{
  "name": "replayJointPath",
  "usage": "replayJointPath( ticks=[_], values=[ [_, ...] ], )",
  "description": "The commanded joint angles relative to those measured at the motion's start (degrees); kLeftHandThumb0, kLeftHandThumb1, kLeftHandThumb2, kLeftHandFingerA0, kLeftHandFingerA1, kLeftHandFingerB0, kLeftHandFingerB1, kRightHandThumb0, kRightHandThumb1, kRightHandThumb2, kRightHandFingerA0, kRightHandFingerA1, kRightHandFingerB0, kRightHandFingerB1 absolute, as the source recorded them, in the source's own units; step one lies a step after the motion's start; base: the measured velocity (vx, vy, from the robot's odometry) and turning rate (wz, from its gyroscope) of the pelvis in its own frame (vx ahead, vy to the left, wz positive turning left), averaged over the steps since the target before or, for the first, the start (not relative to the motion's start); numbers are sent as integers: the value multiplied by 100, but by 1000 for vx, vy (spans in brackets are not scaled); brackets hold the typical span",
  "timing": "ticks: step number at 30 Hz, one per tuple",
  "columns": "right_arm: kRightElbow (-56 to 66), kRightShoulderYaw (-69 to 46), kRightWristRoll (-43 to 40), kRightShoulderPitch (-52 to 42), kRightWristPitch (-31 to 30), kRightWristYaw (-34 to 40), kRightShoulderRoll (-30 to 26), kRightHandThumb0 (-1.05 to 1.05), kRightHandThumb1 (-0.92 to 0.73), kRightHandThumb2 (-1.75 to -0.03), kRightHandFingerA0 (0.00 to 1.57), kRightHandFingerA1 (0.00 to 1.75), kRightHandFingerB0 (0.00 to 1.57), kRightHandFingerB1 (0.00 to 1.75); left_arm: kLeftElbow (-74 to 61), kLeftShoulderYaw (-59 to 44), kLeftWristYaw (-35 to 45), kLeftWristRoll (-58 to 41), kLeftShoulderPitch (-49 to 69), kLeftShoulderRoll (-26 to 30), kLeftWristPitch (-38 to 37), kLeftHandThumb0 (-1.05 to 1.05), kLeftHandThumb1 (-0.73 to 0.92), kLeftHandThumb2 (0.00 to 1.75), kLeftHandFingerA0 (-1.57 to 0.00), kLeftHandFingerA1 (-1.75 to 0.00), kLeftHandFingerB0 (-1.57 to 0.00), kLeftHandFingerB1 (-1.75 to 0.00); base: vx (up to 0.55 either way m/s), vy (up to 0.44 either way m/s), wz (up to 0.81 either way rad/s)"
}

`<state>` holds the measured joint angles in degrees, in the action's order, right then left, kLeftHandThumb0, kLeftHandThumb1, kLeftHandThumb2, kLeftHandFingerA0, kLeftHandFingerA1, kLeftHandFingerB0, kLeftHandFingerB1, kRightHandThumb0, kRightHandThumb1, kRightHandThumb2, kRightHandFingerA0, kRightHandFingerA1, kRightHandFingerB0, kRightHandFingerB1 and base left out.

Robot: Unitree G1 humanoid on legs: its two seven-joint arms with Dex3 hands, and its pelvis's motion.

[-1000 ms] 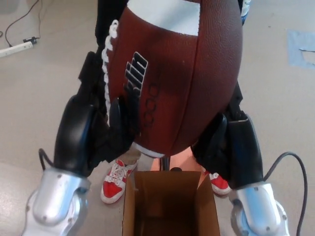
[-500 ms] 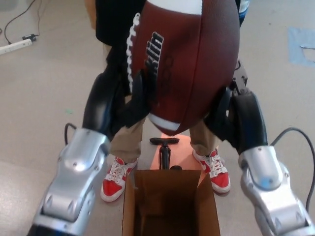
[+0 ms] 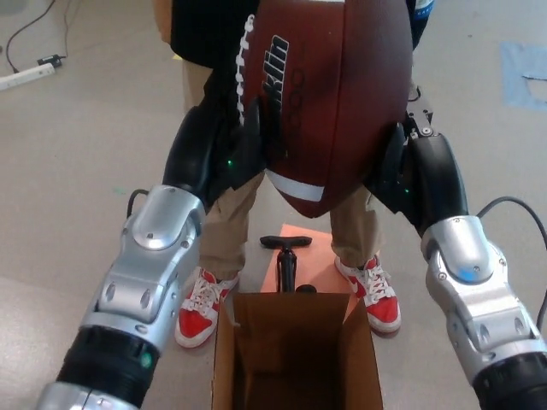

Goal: Use both hands to pick up a football from a person and place it into a container beneath

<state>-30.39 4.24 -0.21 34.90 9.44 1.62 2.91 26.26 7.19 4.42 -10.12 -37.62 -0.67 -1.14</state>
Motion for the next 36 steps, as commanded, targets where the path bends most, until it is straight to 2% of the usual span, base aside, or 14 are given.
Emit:
replayJointPath(
  ticks=[1, 4, 6, 11, 14, 15, 16, 22, 23, 25, 26, 34, 35, 36],
  values=[
    [-510, -102, -160, 406, 535, -391, 105, -79, -88, -109, 0, 0, 0, 3, 389, -36, 281, 123, -304, -147, -31, -70, 92, 86, 0, 0, 0, -7, 0, 0, 0],
    [-782, -106, -84, 477, 396, -454, 17, -69, -92, -90, 0, 0, 0, 4, 563, -75, 454, 132, -277, -25, -92, -82, 92, 119, 0, -9, 0, -8, 0, 0, 0],
    [-760, -123, 18, 471, -108, -367, -157, -86, -92, -120, 0, 8, 0, 8, 571, -254, 405, 82, -215, 126, 4, -89, 90, 116, 0, -4, 0, -4, 0, 0, 0],
    [-827, -472, -88, 466, -166, -227, -489, -87, -92, -119, 0, 8, 0, 7, 704, -619, 316, 196, -257, 748, 317, -82, 80, 97, 0, -2, 0, -2, 0, 0, 0],
    [-906, -790, -158, 409, 24, -265, -897, -86, -92, -113, 0, 3, 0, 2, 1356, -1061, 818, -15, -422, 1475, 129, -90, 91, 117, 0, -5, 0, -4, 0, 0, 0],
    [-871, -831, -123, 399, -44, -279, -1016, -71, -92, -78, 0, 0, 0, 2, 1500, -1107, 795, 72, -458, 1640, -18, -86, 84, 105, 0, 0, 0, -1, 0, 0, 0],
    [-835, -918, -165, 347, -52, -372, -1168, -87, -89, -113, 0, 4, 0, 3, 1624, -1258, 844, 24, -470, 1824, -144, -93, 86, 116, 0, -5, 0, -5, 0, 0, 0],
    [-1056, -1306, -267, 97, 254, -646, -1772, -80, -86, -110, 0, 9, 0, 7, 2108, -1791, 1319, -102, -406, 2661, -82, -93, 82, 114, 0, -6, 0, -9, 0, 0, 0],
    [-1070, -1324, -250, 86, 222, -626, -1813, -68, -92, -73, 0, 4, 0, 7, 2137, -1798, 1368, -68, -361, 2733, -172, -91, 81, 114, 0, -8, 0, -10, 0, 0, 0],
    [-1122, -1366, -241, 99, 203, -624, -1880, -67, -92, -73, 0, 6, 0, 8, 2237, -1870, 1469, -54, -313, 2836, -339, -91, 82, 113, 0, -8, 0, -10, 0, 0, 0],
    [-1110, -1384, -253, 72, 236, -646, -1904, -77, -85, -111, 0, 13, 0, 11, 2272, -1930, 1554, -98, -255, 2880, -444, -85, 79, 113, 0, -13, 0, -14, 0, 0, 0],
    [-786, -1426, -278, -112, 409, -732, -1927, -81, -84, -110, 0, 11, 0, 9, 2248, -2175, 1868, -140, 87, 3025, -870, -84, 74, 110, 0, -15, 0, -16, 0, 0, 0],
    [-730, -1429, -296, -131, 394, -747, -1917, -80, -84, -110, 0, 11, 0, 9, 2252, -2192, 1898, -142, 102, 3022, -890, -85, 91, 67, 0, -9, 0, -17, 0, 0, 0],
    [-594, -1430, -334, -175, 370, -775, -1886, -81, -84, -110, 0, 10, 0, 9, 2210, -2215, 1950, -157, 152, 3020, -908, -87, 70, 90, 0, -6, 0, -16, 0, 0, 0]
  ],
)
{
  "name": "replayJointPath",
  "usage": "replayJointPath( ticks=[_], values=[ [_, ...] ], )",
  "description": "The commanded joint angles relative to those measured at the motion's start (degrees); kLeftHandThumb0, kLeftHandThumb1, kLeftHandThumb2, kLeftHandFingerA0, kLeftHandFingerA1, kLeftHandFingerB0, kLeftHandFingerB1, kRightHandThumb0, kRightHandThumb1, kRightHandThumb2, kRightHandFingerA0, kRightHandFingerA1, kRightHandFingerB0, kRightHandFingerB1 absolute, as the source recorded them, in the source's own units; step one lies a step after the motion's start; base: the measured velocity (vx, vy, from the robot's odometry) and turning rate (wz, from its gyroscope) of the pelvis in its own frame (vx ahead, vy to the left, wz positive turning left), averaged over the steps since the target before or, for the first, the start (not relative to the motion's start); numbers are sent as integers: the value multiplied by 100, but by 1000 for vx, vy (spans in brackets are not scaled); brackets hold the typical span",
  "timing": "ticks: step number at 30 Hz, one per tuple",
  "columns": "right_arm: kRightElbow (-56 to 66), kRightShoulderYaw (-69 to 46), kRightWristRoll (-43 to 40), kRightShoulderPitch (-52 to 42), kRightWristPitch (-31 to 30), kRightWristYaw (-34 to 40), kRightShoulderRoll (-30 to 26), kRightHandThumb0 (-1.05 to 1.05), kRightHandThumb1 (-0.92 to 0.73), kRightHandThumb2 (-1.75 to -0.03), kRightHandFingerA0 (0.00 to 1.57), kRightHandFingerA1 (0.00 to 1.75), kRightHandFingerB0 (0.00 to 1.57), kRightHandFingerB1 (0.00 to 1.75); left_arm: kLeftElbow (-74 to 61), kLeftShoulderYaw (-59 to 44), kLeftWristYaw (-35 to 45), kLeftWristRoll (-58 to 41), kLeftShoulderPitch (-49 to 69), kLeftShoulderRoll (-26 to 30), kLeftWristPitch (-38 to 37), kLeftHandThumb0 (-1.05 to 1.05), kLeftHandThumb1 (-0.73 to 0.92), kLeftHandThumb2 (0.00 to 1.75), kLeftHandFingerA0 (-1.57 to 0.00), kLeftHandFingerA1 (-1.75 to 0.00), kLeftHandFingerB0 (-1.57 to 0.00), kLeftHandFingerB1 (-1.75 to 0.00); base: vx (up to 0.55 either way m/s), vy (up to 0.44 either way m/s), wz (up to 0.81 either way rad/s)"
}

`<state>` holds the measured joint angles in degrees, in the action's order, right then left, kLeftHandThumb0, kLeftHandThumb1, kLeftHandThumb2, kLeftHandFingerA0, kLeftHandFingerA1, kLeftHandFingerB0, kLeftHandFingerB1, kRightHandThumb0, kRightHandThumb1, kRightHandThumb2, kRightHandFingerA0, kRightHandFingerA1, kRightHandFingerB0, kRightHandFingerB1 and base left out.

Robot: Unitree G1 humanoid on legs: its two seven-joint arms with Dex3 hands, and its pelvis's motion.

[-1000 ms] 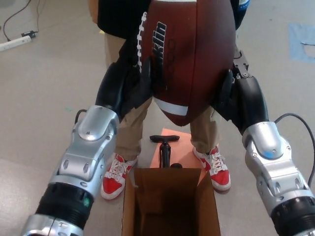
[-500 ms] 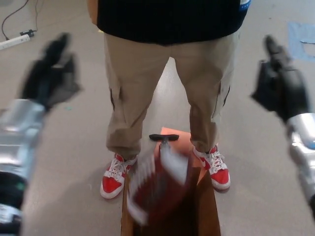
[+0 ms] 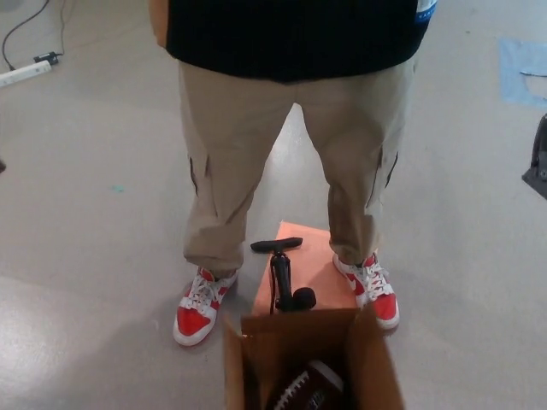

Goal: Use both hands to pick up a football from a person and place it into a container beneath

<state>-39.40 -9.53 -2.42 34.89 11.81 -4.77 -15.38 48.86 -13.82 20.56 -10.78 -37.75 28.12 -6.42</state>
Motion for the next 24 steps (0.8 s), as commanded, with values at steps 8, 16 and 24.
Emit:
replayJointPath(
  ticks=[8, 16, 24],
  values=[
    [798, 112, 34, -374, 296, -47, 131, -82, -87, -113, 0, 9, 0, 7, -696, -162, 458, -161, 537, 3, -322, -82, 74, 111, 0, -18, 0, -18, 0, 0, 0],
    [627, 227, -76, -1050, 461, 126, 824, -84, -89, -116, 0, 17, 0, 9, -1502, 101, 249, 18, 1653, -646, -580, -88, 81, 112, 0, -7, 0, -11, 0, 0, 0],
    [-804, 121, 186, -1259, 1197, 486, 827, -79, -87, -114, 1, 24, 0, 11, 275, -62, -54, 145, 1750, -817, -1452, -78, 77, 111, 0, -20, 0, -17, 0, 0, 0]
  ],
)
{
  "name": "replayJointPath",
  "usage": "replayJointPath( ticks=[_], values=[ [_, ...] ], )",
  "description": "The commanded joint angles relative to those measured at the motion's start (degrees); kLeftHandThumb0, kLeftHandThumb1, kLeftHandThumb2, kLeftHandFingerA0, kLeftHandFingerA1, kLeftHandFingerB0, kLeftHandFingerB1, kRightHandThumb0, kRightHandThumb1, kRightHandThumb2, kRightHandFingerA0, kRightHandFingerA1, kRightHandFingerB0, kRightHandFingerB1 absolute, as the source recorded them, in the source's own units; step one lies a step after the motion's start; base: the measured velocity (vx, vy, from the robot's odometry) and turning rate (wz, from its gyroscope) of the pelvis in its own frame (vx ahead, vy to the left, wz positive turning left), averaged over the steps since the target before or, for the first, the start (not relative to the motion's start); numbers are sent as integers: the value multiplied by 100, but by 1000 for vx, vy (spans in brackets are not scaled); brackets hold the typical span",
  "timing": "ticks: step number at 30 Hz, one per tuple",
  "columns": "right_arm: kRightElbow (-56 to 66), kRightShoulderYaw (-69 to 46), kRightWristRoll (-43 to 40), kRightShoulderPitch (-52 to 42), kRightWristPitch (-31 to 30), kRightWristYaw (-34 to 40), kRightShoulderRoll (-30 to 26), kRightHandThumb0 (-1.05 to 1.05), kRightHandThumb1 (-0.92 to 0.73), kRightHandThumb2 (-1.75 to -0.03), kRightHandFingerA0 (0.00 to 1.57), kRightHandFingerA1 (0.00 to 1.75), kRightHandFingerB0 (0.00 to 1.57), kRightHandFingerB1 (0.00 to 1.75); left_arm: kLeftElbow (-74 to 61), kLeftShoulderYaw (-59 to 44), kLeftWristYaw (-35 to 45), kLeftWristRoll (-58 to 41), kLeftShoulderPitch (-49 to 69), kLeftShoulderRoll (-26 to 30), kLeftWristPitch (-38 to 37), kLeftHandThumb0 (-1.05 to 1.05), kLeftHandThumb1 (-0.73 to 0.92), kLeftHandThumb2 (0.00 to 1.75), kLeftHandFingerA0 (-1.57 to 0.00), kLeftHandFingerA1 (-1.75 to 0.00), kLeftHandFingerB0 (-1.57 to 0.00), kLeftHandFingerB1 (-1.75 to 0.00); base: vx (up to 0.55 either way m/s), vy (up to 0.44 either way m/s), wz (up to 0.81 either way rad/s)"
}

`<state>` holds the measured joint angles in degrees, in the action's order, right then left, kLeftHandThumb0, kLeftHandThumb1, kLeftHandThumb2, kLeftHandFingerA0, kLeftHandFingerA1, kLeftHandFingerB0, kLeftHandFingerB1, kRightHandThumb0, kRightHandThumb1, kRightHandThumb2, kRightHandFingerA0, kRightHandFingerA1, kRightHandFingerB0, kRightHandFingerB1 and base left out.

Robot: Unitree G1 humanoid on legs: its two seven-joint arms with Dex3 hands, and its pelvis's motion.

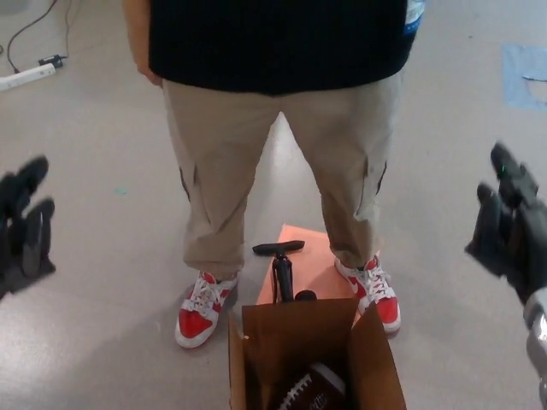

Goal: Use both hands to pick up a football from a person and place it into a container beneath

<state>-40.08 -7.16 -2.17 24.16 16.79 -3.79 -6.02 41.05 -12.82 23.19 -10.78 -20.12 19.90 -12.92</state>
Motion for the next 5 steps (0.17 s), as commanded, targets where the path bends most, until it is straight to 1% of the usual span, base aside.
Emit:
replayJointPath(
  ticks=[1, 2, 5],
  values=[
    [-864, -194, 61, -205, 539, 348, -134, -78, -85, -112, 1, 23, 0, 12, 1265, -230, -333, 60, -75, -2, -639, -82, 76, 112, 0, -18, 0, -17, 0, 0, 0],
    [-982, -243, -10, -235, 499, 277, -157, -78, -85, -111, 1, 21, 0, 11, 1411, -261, -333, 31, -89, 0, -615, -80, 74, 112, 0, -22, 0, -19, 0, 0, 0],
    [-1178, -306, -82, -304, 563, 166, -186, -75, -84, -109, 1, 22, 0, 12, 1596, -268, -273, 60, -62, 38, -708, -79, 76, 112, 0, -21, 0, -19, 0, 0, 0]
  ],
)
